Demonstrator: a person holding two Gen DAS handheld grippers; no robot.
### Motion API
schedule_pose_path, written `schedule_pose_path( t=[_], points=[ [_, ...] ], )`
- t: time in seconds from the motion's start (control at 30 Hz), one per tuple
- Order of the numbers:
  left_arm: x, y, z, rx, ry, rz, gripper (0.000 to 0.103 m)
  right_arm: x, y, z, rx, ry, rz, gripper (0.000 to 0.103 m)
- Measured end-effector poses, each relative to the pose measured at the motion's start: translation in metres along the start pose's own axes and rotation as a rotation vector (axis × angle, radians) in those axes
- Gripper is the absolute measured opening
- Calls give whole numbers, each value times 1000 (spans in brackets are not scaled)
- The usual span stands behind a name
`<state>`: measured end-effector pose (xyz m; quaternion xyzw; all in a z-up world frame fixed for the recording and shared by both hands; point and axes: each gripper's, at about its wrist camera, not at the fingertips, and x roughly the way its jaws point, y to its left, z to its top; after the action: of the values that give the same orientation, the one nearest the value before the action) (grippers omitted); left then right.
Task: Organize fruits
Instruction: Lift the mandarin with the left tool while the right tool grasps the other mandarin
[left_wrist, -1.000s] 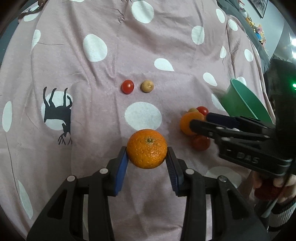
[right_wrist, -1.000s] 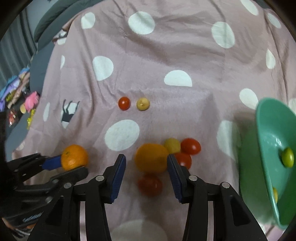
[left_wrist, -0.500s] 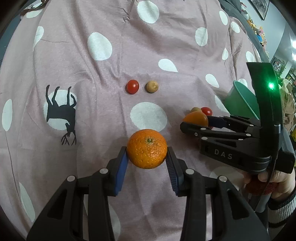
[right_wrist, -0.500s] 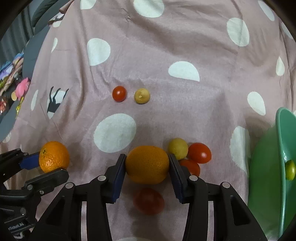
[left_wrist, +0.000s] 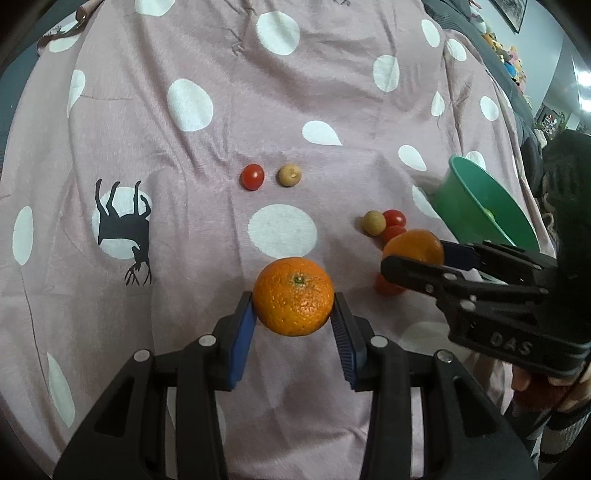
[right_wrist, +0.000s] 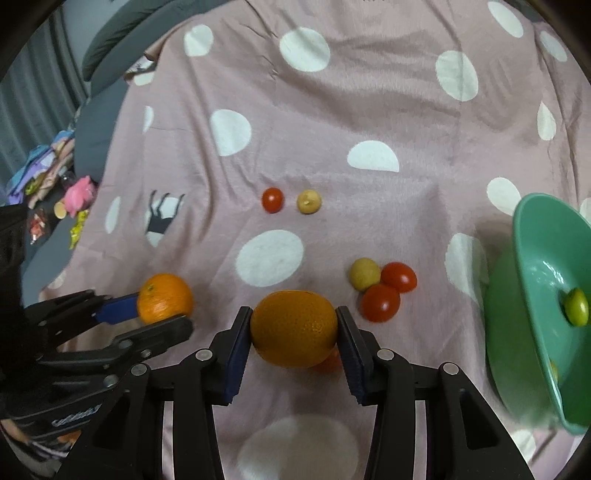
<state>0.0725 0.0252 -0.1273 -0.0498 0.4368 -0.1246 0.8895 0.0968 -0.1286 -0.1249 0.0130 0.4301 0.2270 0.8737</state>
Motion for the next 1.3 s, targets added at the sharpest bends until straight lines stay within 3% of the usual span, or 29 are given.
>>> schedule_pose_path(
  t=[0.7, 1.0, 1.3],
  points=[
    [-36, -59, -10, 111, -29, 0, 41, -77, -16, -38, 74, -121, 25, 46],
    [-41, -89, -8, 167, -35, -9, 41, -106, -45, -51, 144, -186, -6, 46],
    [-33, -121, 10, 214, -40, -66, 41, -132, -86, -65, 237, -252, -62, 46]
  ],
)
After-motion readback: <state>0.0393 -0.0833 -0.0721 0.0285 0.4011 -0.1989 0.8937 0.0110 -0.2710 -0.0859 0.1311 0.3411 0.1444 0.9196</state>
